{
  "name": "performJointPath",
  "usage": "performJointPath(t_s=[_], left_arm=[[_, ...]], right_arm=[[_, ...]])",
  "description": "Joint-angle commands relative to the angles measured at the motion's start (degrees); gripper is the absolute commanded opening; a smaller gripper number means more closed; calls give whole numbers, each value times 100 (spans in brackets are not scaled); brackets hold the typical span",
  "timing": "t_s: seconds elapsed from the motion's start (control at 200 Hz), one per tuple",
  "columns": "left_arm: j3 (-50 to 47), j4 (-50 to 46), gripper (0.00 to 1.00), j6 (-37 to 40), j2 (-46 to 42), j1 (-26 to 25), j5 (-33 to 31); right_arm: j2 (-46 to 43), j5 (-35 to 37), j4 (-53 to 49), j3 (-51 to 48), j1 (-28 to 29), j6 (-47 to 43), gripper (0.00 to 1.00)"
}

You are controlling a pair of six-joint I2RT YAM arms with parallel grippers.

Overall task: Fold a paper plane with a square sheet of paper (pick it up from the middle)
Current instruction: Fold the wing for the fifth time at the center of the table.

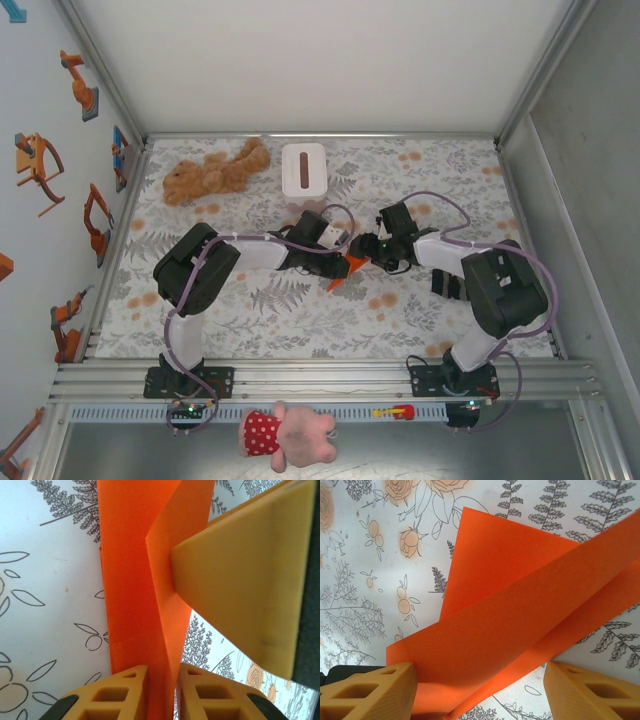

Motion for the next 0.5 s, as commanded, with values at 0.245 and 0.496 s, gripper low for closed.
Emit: performJointPath(t_s=[0.245,0.496], left_arm=[[-419,-196,32,-353,-652,-1,-187],[-414,-195,32,-370,-641,-82,-334]], right_arm=[[271,530,-596,-10,5,-111,65],[286,442,-600,11,2,-115,65]])
